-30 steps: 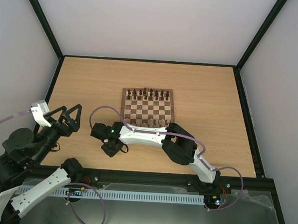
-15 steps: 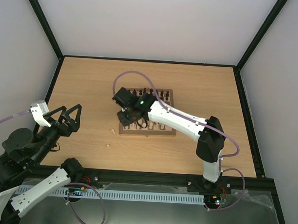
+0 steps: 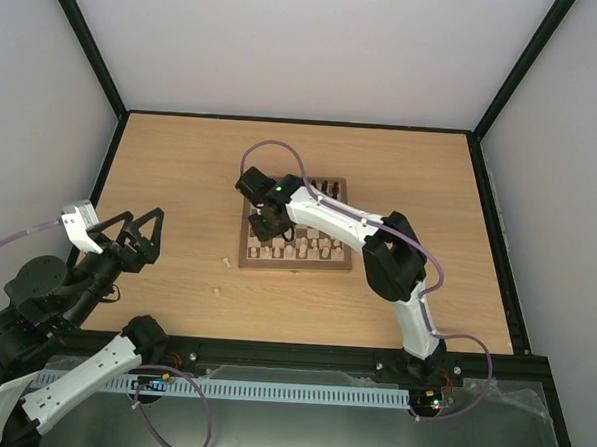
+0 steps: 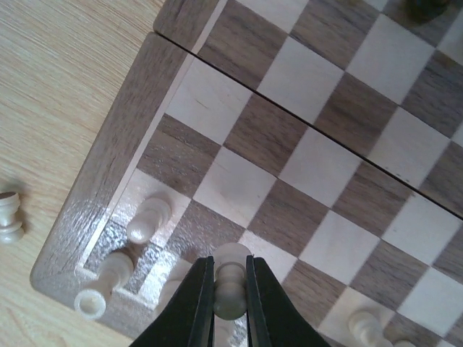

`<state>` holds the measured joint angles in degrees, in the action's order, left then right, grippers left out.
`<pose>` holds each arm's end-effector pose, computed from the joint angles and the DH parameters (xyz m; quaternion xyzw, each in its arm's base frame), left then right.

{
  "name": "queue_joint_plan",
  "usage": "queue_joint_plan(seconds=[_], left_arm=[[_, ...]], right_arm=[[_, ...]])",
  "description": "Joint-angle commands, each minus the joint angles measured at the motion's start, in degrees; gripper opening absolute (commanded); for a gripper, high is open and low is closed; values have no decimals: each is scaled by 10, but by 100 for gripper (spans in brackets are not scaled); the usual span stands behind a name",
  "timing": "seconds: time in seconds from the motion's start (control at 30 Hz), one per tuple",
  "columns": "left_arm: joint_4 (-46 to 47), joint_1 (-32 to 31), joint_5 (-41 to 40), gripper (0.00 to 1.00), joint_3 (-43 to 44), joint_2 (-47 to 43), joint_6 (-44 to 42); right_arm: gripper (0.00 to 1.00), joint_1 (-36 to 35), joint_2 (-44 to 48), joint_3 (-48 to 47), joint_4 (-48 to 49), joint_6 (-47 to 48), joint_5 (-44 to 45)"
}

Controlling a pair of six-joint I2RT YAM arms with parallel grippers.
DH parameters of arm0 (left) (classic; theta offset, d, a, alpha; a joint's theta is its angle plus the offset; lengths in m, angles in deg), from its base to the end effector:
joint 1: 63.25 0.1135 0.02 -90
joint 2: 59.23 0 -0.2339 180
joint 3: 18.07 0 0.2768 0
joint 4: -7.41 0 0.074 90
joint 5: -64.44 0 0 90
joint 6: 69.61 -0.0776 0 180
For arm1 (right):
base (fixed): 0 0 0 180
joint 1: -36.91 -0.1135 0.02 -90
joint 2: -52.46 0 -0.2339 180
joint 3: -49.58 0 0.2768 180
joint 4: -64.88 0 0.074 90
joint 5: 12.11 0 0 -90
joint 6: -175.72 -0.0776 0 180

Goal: Set up the chess pieces on the board
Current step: Place the chess piece on the chessboard.

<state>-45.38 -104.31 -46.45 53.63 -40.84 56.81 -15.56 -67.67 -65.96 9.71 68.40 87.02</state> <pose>0.1011 -0.0513 0.4106 -0.1006 0.6969 -0.3376 0.6247 0.3078 0.3804 0.1635 -0.2708 0.9237 0.0857 0.2572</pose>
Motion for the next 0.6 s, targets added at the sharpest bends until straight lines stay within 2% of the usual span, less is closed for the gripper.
queue_joint_plan(seconds=[0.0,0.57], left_arm=[[3,3,-6,100,3,-5,-8],[8,3,-8,99,-8,-6,-7]], right_arm=[[10,-1,-24,-29,-34,11,-12],[11,-1,-46,-16,-29,15,-37]])
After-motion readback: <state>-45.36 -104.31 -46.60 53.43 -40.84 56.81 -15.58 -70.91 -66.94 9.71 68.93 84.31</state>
